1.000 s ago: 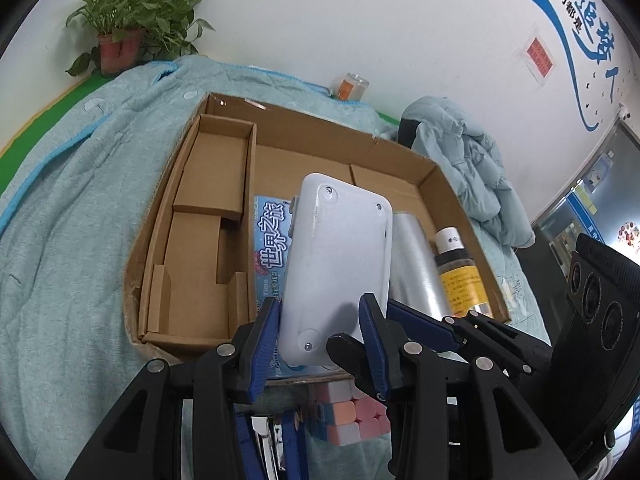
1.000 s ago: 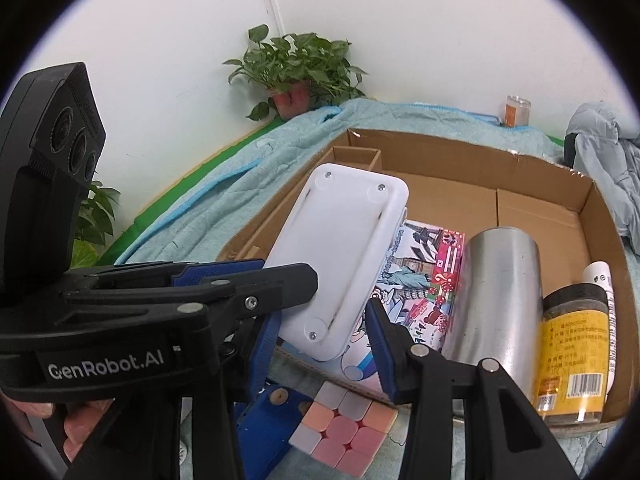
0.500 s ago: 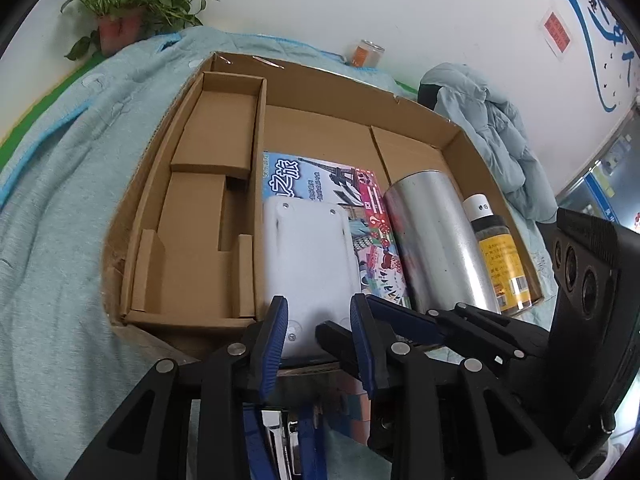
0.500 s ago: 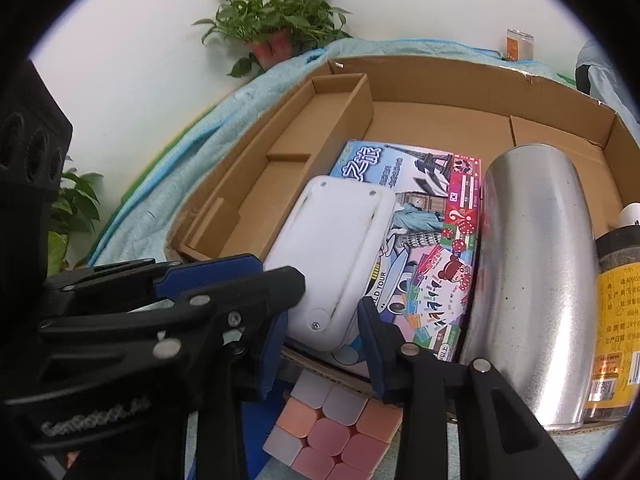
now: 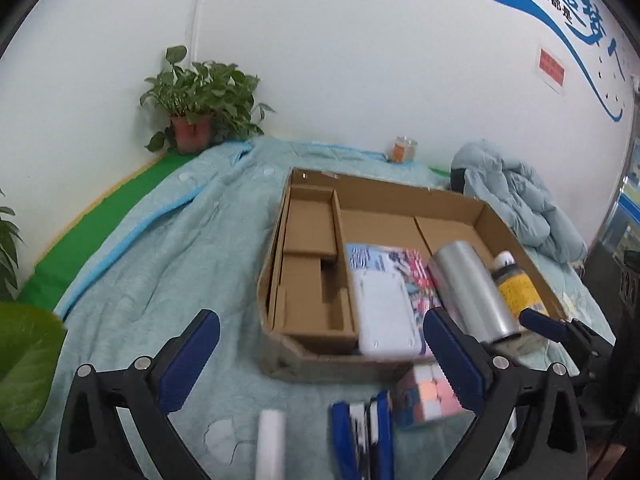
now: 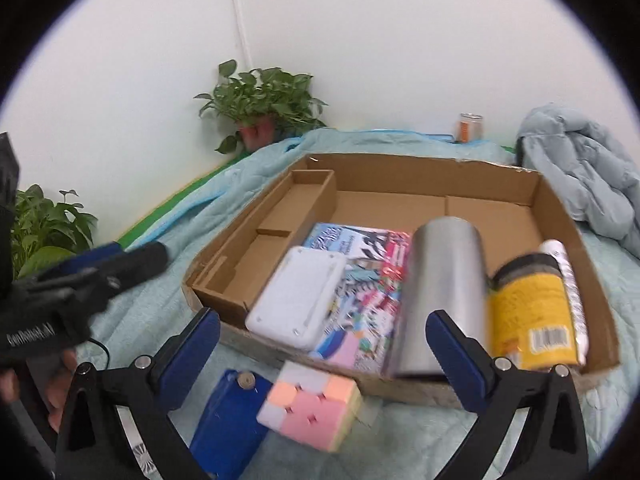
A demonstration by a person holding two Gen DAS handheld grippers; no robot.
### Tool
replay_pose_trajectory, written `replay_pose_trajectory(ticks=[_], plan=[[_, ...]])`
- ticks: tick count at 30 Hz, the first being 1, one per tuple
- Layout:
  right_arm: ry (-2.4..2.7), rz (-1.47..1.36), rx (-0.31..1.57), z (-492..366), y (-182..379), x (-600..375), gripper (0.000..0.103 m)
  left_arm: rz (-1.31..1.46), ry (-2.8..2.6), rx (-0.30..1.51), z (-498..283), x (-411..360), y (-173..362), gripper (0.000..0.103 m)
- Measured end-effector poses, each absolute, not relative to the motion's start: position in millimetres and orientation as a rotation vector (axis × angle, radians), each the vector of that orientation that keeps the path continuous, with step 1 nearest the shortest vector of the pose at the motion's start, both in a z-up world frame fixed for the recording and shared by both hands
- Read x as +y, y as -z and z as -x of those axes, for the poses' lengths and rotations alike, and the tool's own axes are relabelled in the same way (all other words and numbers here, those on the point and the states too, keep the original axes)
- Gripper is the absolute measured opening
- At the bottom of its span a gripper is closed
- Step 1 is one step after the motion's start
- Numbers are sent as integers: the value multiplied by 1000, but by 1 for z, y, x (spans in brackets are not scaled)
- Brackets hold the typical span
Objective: Organize rigid objects
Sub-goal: 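Lower the white case beside the game box and open the right tool, then move the right tool to the blue stapler and grasp it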
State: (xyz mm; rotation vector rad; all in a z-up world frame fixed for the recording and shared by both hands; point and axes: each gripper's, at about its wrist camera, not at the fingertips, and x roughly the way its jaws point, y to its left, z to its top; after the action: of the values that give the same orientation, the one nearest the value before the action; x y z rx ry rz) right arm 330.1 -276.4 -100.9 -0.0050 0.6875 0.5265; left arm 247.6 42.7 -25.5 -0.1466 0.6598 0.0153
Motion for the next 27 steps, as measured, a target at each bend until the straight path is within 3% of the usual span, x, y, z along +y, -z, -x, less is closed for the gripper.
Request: replay_pose_trajectory(ticks=[9,16,23,27], plan=[[-654,19,875,-281,140,-275,102,304,139,927,-232,43,90,102],[-758,133,858,-243,152,-243,102,362,213,1121,-250,25,135,100],[-731,134,892,-256,166,-238,77,372,299,1183,-250,15,146,93],[-738,115,915,-258,171,-239,75,396,339,1184,-246,7,143,88]])
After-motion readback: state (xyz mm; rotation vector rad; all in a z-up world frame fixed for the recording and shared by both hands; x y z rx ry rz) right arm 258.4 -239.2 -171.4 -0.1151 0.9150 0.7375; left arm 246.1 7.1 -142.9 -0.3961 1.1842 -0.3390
